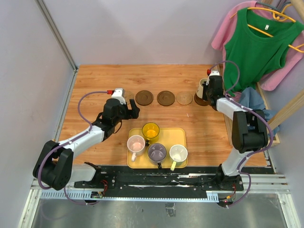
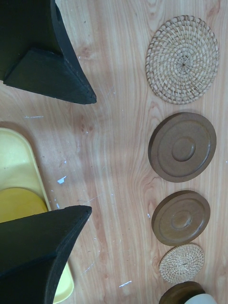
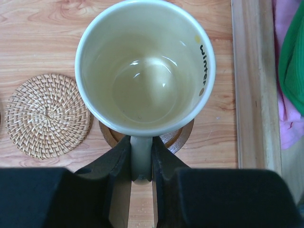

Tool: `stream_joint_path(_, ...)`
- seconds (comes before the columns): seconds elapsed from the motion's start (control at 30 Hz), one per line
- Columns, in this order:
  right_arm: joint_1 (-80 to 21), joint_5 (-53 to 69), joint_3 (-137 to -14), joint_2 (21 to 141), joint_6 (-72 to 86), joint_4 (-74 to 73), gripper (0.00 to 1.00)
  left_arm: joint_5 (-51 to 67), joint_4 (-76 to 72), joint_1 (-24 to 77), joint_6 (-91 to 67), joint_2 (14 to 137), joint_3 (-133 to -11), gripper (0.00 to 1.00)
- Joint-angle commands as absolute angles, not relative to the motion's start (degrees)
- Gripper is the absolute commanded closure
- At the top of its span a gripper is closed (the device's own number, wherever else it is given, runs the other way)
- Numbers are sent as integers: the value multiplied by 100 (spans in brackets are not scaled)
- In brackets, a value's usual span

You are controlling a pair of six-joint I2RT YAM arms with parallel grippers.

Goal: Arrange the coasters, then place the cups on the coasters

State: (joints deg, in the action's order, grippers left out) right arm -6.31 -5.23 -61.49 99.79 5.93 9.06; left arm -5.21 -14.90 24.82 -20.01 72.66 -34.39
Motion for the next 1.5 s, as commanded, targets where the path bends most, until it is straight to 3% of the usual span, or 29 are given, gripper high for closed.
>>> stream_joint_path(0.0, -554, -509, -6177, 9923, 567, 1381, 99, -483, -1633, 2446, -2017, 7286, -3605, 9)
stream_joint_path(1.33, -519, -710, -5540, 9501, 832, 998, 99, -495, -1441, 2443, -2111, 6791, -3432, 9)
stream_joint_path(1.47, -519, -695, -5541, 9564, 885, 955, 87, -501, -1430, 2443, -2114, 6739, -3413, 9)
